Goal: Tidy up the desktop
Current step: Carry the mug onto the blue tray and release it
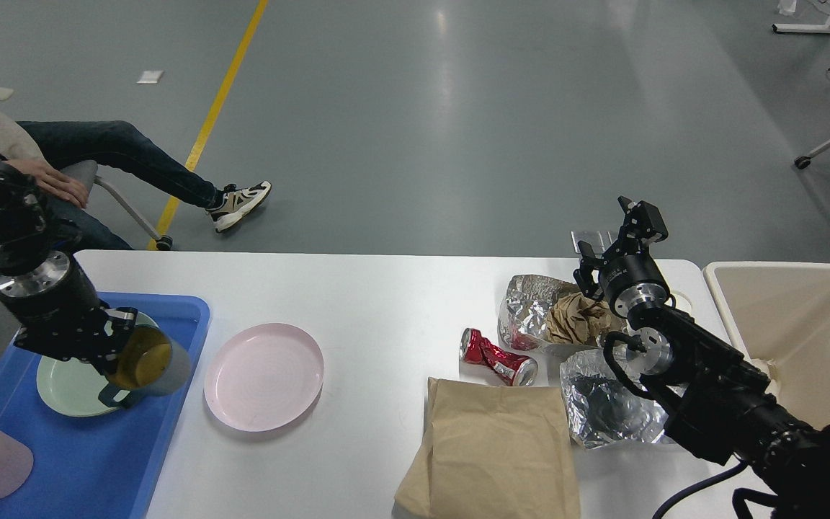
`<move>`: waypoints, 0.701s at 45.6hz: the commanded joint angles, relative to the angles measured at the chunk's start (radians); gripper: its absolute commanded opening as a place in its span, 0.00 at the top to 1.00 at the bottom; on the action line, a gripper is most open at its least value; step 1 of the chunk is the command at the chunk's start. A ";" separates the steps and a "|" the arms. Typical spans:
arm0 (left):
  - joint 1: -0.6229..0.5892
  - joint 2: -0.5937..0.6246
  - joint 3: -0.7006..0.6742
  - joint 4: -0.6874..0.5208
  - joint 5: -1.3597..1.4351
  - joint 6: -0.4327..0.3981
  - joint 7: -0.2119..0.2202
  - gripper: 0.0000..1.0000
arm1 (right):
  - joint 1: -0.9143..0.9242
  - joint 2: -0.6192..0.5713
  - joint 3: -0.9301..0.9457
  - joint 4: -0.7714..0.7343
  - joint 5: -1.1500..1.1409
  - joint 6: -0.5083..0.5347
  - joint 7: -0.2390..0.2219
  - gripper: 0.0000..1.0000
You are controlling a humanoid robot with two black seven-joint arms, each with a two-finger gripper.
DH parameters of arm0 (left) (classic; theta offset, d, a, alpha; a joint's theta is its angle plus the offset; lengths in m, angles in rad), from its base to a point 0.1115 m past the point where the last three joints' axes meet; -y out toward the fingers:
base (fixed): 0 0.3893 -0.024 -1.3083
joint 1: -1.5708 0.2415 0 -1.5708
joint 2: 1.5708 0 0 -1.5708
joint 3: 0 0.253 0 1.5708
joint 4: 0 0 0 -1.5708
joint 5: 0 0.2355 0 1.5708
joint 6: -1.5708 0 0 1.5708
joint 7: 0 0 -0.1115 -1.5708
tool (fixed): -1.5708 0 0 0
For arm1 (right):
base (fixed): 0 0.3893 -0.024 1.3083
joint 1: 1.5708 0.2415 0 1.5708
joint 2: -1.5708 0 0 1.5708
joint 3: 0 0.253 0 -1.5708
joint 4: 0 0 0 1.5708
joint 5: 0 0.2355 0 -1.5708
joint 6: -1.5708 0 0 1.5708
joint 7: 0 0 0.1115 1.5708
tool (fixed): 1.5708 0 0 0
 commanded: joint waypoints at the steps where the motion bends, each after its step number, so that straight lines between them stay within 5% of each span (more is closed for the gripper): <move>1: 0.007 0.023 0.031 0.002 0.000 0.000 -0.003 1.00 | 0.000 0.000 0.000 0.000 0.000 0.000 0.000 0.00; 20: 0.086 0.019 0.149 0.002 -0.003 0.000 -0.109 1.00 | 0.000 0.000 0.000 0.000 0.000 0.000 0.000 0.00; 32: 0.160 0.017 0.142 0.011 -0.003 0.000 -0.117 1.00 | 0.000 0.000 0.000 0.000 0.000 0.000 0.000 0.00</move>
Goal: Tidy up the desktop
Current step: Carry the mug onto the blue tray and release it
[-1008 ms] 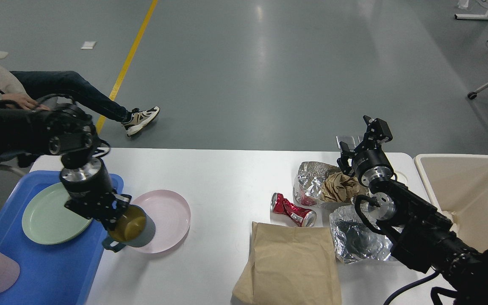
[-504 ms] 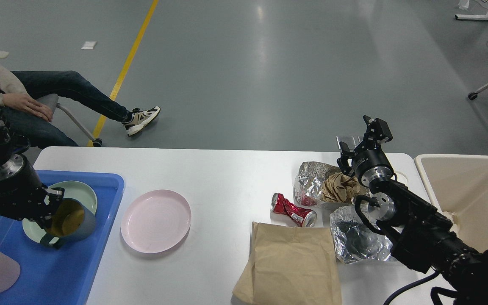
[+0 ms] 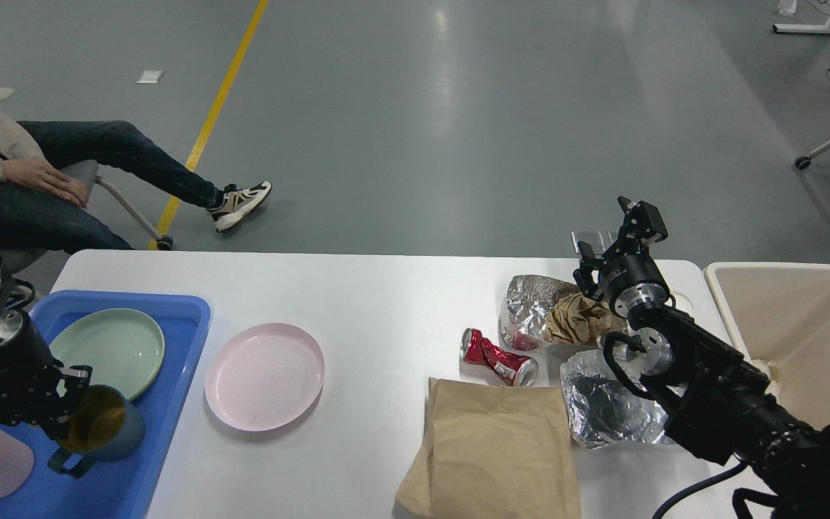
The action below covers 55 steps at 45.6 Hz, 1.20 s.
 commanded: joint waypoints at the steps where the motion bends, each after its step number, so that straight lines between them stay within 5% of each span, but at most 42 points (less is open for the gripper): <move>1: 0.038 -0.002 -0.008 0.013 0.000 0.000 -0.001 1.00 | 0.000 0.000 0.000 0.000 0.000 0.000 0.000 0.00; 27: 0.102 -0.006 -0.008 0.078 -0.008 0.000 -0.024 0.90 | 0.000 0.000 0.000 0.000 0.000 0.000 0.000 0.00; 55: 0.087 -0.002 0.006 0.079 -0.006 0.000 -0.014 0.22 | 0.000 0.000 0.000 0.000 0.000 0.000 0.000 0.00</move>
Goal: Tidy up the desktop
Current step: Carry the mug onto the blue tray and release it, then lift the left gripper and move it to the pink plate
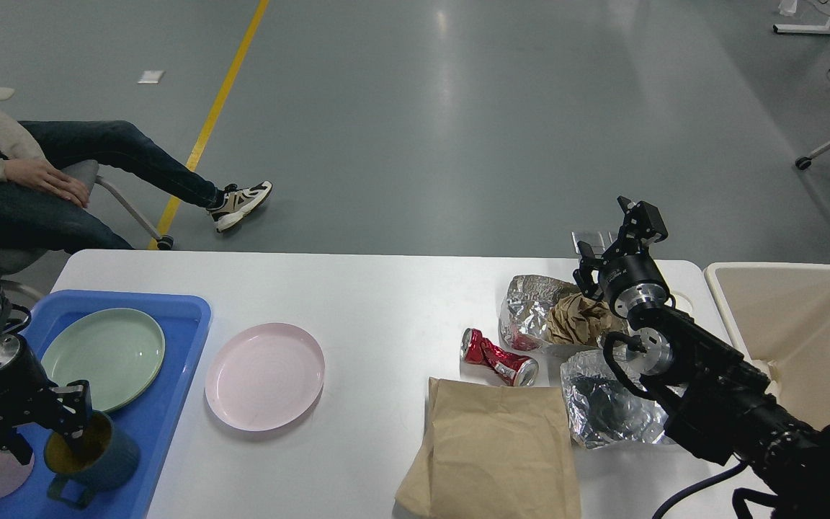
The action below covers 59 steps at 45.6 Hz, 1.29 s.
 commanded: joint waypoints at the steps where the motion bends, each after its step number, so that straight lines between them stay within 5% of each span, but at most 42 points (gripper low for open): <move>1: -0.012 0.005 0.008 0.000 0.001 0.000 0.006 0.20 | 0.000 0.000 0.000 0.000 0.000 0.000 0.000 0.00; 22: -0.211 -0.035 0.102 -0.017 -0.044 0.000 -0.058 0.12 | 0.000 0.000 0.000 0.000 0.000 0.000 0.000 0.00; 38: -0.363 -0.179 0.150 -0.170 -0.047 0.006 -0.069 0.10 | 0.000 0.000 0.000 0.000 0.000 0.000 0.000 0.00; 50: -0.241 -0.265 0.047 -0.154 -0.091 0.223 -0.052 0.10 | 0.000 0.000 0.000 0.000 0.000 0.000 0.000 0.00; 59: -0.148 -0.314 -0.047 -0.126 -0.121 0.248 -0.046 0.11 | 0.000 0.000 0.000 0.000 0.000 0.000 0.000 0.00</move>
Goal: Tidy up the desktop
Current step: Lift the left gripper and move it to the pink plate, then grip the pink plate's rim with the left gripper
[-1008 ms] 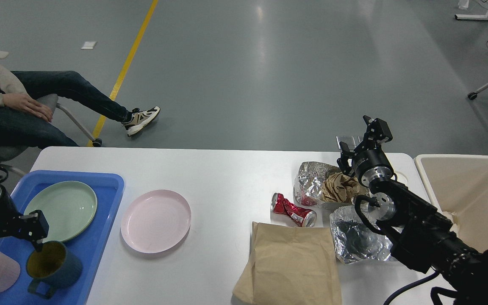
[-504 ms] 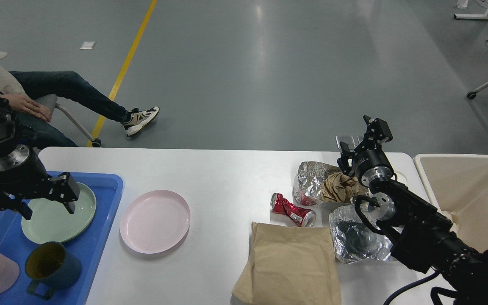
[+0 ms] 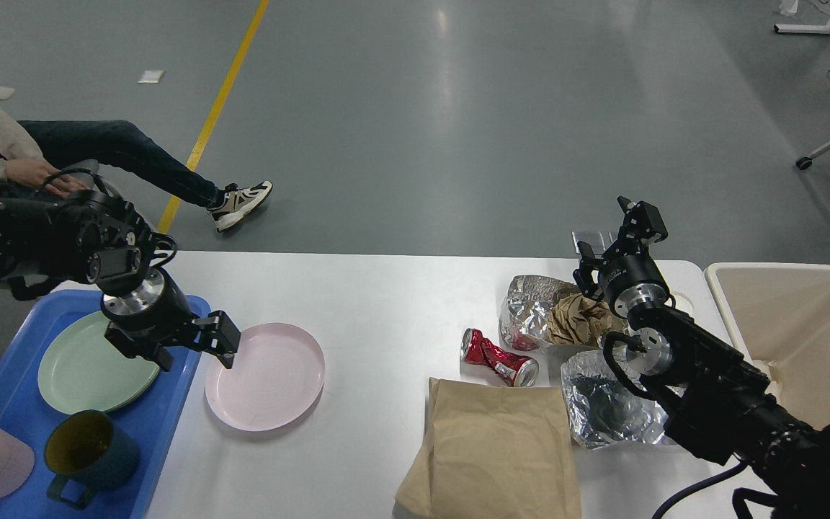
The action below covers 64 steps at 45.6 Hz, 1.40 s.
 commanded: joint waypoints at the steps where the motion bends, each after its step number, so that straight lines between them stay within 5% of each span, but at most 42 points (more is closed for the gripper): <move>1: 0.059 -0.038 -0.036 0.014 -0.032 0.014 0.010 0.11 | 0.000 0.000 0.000 0.000 0.000 0.000 0.000 0.00; 19: 0.161 -0.057 -0.037 0.086 -0.197 0.016 0.260 0.14 | 0.000 0.000 0.000 0.000 0.000 0.000 0.000 0.00; 64: 0.302 -0.045 -0.122 0.182 -0.242 0.068 0.266 0.24 | 0.000 0.000 0.000 0.000 0.000 0.000 0.000 0.00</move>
